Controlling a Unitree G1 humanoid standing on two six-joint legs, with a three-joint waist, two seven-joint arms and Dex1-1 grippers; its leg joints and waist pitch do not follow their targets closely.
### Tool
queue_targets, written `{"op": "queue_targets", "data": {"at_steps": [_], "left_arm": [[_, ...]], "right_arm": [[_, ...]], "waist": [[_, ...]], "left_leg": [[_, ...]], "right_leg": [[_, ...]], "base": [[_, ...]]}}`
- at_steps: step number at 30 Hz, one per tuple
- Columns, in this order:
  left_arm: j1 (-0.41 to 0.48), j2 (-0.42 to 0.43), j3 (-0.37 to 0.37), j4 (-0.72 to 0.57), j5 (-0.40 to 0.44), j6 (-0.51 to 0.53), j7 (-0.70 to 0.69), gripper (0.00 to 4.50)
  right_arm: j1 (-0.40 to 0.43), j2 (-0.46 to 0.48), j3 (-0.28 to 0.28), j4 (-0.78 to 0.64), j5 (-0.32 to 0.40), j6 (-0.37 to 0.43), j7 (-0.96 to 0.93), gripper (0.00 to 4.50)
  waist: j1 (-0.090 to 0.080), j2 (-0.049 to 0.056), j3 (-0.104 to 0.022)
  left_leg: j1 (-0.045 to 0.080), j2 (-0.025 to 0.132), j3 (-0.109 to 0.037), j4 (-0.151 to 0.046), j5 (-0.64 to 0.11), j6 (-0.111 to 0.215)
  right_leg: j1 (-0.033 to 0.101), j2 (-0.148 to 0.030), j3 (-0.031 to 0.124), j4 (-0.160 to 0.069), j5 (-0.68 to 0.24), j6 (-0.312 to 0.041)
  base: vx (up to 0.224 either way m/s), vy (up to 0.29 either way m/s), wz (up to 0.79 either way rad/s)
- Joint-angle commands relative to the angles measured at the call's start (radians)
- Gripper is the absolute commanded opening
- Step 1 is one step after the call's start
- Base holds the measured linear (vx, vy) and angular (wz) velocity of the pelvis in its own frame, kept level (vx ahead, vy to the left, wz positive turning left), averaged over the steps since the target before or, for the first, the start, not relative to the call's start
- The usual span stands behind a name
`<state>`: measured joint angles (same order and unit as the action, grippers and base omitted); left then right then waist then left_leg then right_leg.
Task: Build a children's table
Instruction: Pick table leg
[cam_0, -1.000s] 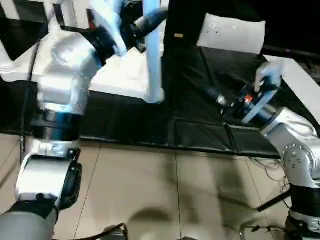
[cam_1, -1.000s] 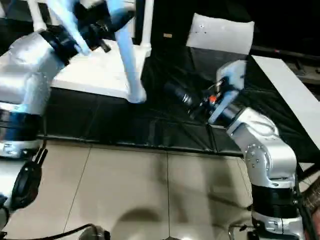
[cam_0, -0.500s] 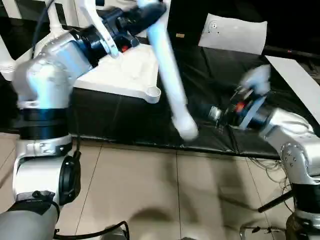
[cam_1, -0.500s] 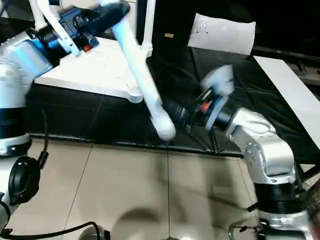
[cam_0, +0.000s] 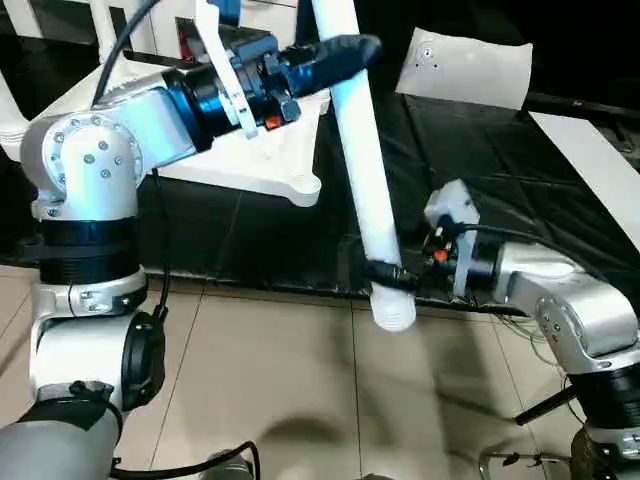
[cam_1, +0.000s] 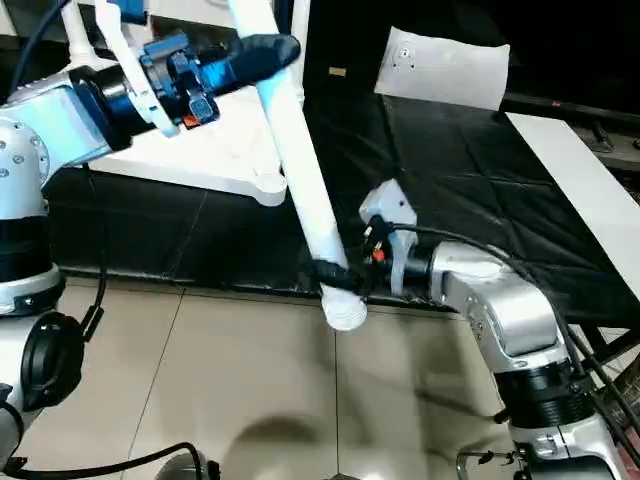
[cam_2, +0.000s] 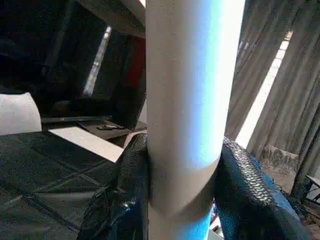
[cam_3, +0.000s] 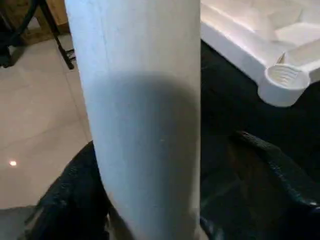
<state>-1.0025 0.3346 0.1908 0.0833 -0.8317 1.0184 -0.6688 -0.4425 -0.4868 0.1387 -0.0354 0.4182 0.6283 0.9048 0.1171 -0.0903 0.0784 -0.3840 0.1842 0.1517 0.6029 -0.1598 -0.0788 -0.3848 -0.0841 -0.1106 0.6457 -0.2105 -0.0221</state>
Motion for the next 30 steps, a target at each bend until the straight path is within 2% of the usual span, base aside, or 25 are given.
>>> {"op": "queue_targets", "data": {"at_steps": [1,5,8,10,18,28,30], "left_arm": [[-0.029,-0.004,-0.005,-0.026,-0.016,0.008,-0.002,1.48],[-0.034,0.003,-0.011,-0.022,-0.016,0.011,-0.002,1.48],[-0.037,0.006,-0.013,-0.018,-0.011,0.006,-0.006,1.48],[-0.037,0.007,-0.013,-0.017,-0.01,0.006,-0.008,1.48],[-0.038,0.018,-0.019,-0.013,-0.005,0.005,-0.023,1.48],[-0.037,0.024,-0.019,-0.016,-0.005,-0.003,-0.035,1.48],[-0.039,0.003,0.006,-0.012,-0.024,0.0,-0.01,1.48]], "right_arm": [[-0.006,-0.017,0.007,-0.001,0.001,0.012,0.01,3.4],[0.0,-0.019,0.015,-0.015,0.0,0.034,0.015,3.05],[0.0,-0.014,0.01,-0.018,0.013,0.064,0.014,2.91],[0.001,-0.016,0.01,-0.019,0.02,0.065,0.019,2.6],[0.004,-0.012,0.005,-0.021,0.037,0.071,0.038,1.99],[0.017,0.01,0.012,-0.028,0.036,0.044,0.04,1.93],[0.023,0.024,0.002,-0.033,0.044,0.038,0.032,1.92]], "waist": [[0.004,0.008,-0.08],[0.004,0.011,-0.08],[0.004,0.008,-0.079],[0.005,0.009,-0.079],[0.006,0.008,-0.08],[0.008,0.013,-0.08],[0.009,0.017,-0.08]], "left_leg": [[0.012,0.046,-0.004,-0.065,-0.153,-0.022],[0.014,0.048,-0.005,-0.066,-0.156,-0.026],[0.014,0.047,-0.004,-0.066,-0.157,-0.028],[0.014,0.047,-0.003,-0.066,-0.16,-0.03],[0.012,0.049,-0.003,-0.065,-0.152,-0.034],[0.015,0.05,-0.004,-0.066,-0.163,-0.039],[0.016,0.05,-0.004,-0.066,-0.17,-0.042]], "right_leg": [[0.058,-0.075,0.065,-0.087,-0.167,-0.148],[0.057,-0.074,0.065,-0.086,-0.163,-0.15],[0.057,-0.074,0.065,-0.086,-0.167,-0.149],[0.057,-0.075,0.065,-0.088,-0.176,-0.146],[0.058,-0.074,0.066,-0.086,-0.17,-0.142],[0.056,-0.074,0.066,-0.086,-0.166,-0.148],[0.056,-0.074,0.066,-0.086,-0.161,-0.152]], "base": [[0.0,0.0,0.0],[0.0,0.0,0.0],[0.0,0.0,0.0],[0.0,0.0,0.0],[0.0,0.0,0.0],[0.0,0.0,0.0],[0.0,0.0,0.0]]}}
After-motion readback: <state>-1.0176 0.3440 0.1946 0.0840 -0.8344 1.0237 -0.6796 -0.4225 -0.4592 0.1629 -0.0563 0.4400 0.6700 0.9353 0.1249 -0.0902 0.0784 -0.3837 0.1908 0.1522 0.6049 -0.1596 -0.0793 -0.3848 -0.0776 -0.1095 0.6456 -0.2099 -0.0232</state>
